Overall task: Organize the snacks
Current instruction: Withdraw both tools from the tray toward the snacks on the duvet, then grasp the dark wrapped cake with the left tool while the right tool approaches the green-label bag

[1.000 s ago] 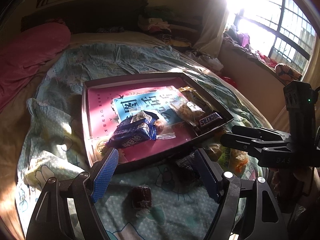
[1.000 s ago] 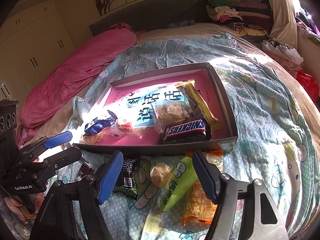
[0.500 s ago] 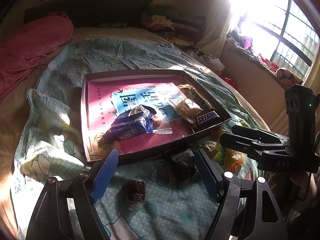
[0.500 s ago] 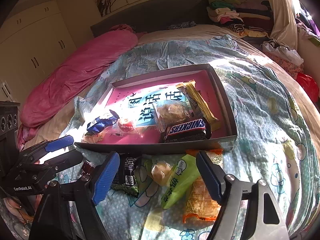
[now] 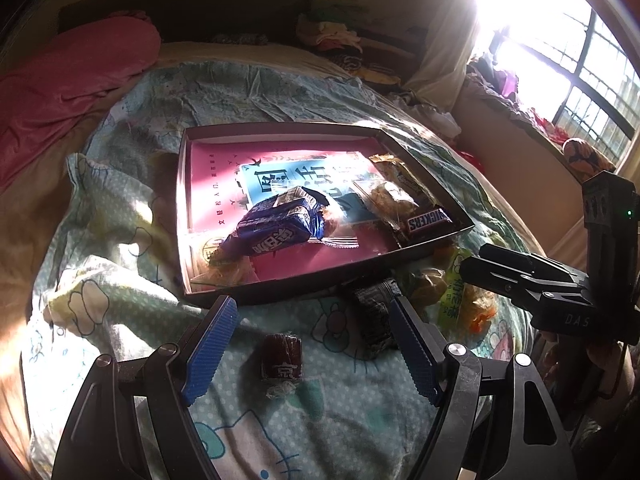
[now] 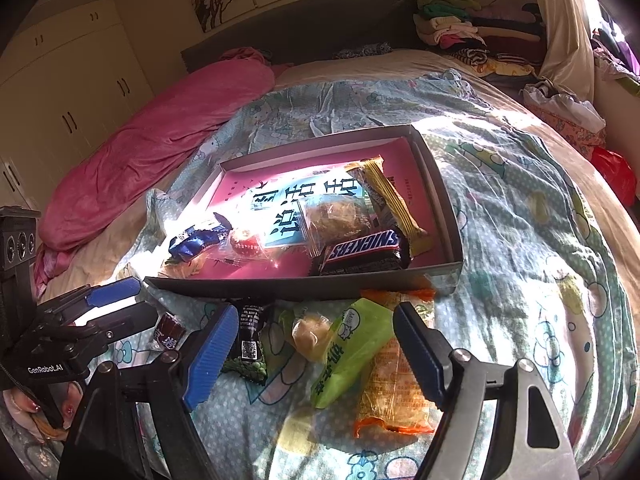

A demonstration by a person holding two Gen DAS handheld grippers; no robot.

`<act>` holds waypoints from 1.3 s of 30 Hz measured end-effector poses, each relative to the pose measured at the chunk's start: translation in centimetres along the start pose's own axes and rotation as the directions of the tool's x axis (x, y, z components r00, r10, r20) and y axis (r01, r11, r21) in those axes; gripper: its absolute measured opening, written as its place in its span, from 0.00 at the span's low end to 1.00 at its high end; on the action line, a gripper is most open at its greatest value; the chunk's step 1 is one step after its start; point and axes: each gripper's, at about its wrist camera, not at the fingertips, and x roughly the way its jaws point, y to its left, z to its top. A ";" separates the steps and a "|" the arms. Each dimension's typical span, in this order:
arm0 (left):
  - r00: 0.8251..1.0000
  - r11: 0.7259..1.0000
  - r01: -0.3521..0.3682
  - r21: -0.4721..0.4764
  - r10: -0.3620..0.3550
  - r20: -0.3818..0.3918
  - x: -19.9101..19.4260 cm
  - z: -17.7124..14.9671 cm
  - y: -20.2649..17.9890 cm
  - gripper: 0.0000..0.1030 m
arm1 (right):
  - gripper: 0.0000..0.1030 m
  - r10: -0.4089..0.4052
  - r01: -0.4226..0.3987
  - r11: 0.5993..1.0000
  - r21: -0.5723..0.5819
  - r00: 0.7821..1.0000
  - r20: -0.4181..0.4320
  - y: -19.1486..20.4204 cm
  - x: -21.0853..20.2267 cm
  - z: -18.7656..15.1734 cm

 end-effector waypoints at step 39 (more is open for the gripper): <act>0.981 0.992 -0.113 0.057 0.121 -0.152 3.6 -2.1 -0.3 0.77 | 0.63 0.001 -0.011 0.992 -0.128 0.997 -0.074 1.6 3.1 -1.7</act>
